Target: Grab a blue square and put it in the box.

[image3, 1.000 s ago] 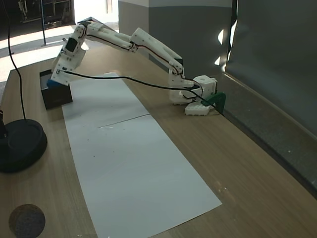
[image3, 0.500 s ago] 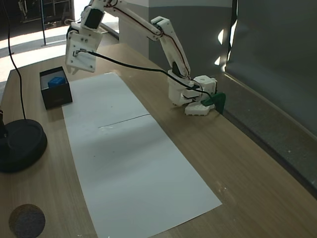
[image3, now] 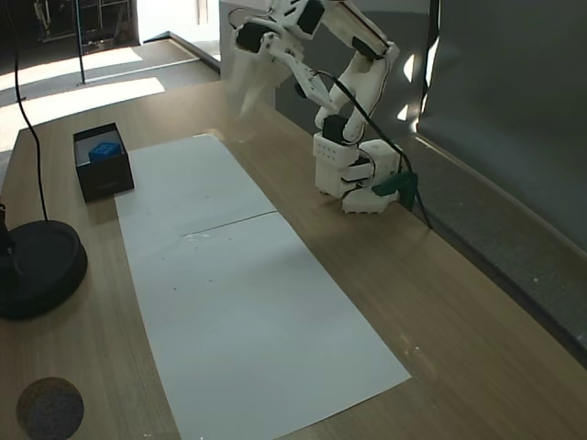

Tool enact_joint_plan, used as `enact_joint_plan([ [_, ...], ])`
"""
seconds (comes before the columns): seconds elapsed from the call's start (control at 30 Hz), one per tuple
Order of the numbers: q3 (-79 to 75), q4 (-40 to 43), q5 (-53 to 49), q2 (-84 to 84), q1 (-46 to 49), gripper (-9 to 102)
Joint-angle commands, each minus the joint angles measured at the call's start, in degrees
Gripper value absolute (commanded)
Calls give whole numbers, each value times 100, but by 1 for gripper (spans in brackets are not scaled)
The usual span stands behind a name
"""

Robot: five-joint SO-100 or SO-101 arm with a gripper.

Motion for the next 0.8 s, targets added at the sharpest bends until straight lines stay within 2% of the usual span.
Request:
enact_joint_plan([
  [0.0, 1248, -589, 26, 1521, -26, 0],
  [0.1, 2619, -1125, 88, 2830, 26, 0],
  [0.2, 3639, -1406, 686, 3902, 53, 0],
  [0.33, 4113, -1696, 809, 4957, 299, 0],
  [0.77, 6996, -2812, 299, 6161, 1433, 0],
])
